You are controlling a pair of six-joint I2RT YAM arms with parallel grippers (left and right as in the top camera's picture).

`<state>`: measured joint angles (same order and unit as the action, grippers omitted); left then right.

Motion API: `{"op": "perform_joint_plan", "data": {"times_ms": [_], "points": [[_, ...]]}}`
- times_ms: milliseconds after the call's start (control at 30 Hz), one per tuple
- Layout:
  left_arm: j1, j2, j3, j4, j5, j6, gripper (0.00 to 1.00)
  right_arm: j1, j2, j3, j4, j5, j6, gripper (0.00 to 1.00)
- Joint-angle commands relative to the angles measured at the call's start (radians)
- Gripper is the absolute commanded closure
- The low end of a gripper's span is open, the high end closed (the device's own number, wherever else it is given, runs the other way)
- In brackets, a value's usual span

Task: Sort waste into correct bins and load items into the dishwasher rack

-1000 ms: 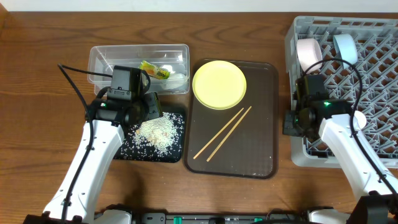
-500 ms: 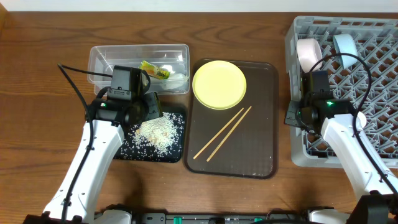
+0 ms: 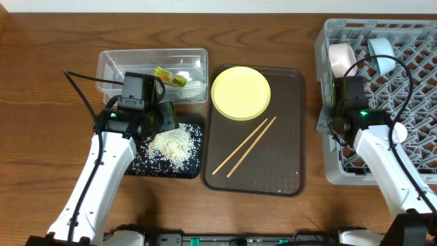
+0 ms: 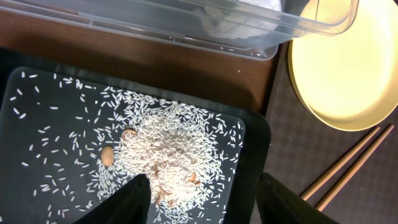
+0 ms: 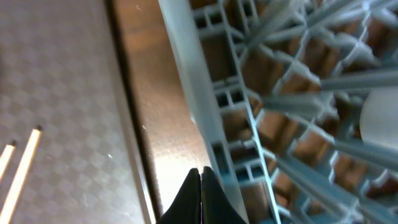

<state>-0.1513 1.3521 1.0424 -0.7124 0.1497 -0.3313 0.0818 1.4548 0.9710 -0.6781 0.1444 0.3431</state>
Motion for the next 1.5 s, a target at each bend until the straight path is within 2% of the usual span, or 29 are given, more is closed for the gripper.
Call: {"op": "perform_joint_plan", "data": {"times_ms": [0,67,167,467,900,1267,1467], "points": [[0.004,-0.013,0.004,-0.001,-0.012,0.02,0.43,-0.02,0.004,-0.004,0.037,-0.261,-0.219,0.94],[0.004,-0.013,0.004,-0.001,-0.012,0.02,0.43,-0.01,0.004,-0.004,0.048,-0.443,-0.325,0.9],[0.004,-0.013,0.004,-0.002,-0.012,0.02,0.43,0.027,0.004,-0.005,0.026,-0.469,-0.326,0.9],[0.004,-0.013,0.004,-0.001,-0.012,0.02,0.43,0.129,0.004,-0.047,-0.103,-0.332,-0.295,0.96],[0.004,-0.013,0.004,-0.001,-0.012,0.02,0.43,0.135,0.004,-0.243,-0.001,-0.313,-0.187,0.99],[0.004,-0.013,0.004,-0.002,-0.012,0.02,0.43,0.135,0.004,-0.276,0.015,-0.1,-0.077,0.99],[0.004,-0.013,0.004,-0.002,-0.012,0.02,0.43,0.135,0.004,-0.276,0.103,-0.055,-0.04,0.98]]}}
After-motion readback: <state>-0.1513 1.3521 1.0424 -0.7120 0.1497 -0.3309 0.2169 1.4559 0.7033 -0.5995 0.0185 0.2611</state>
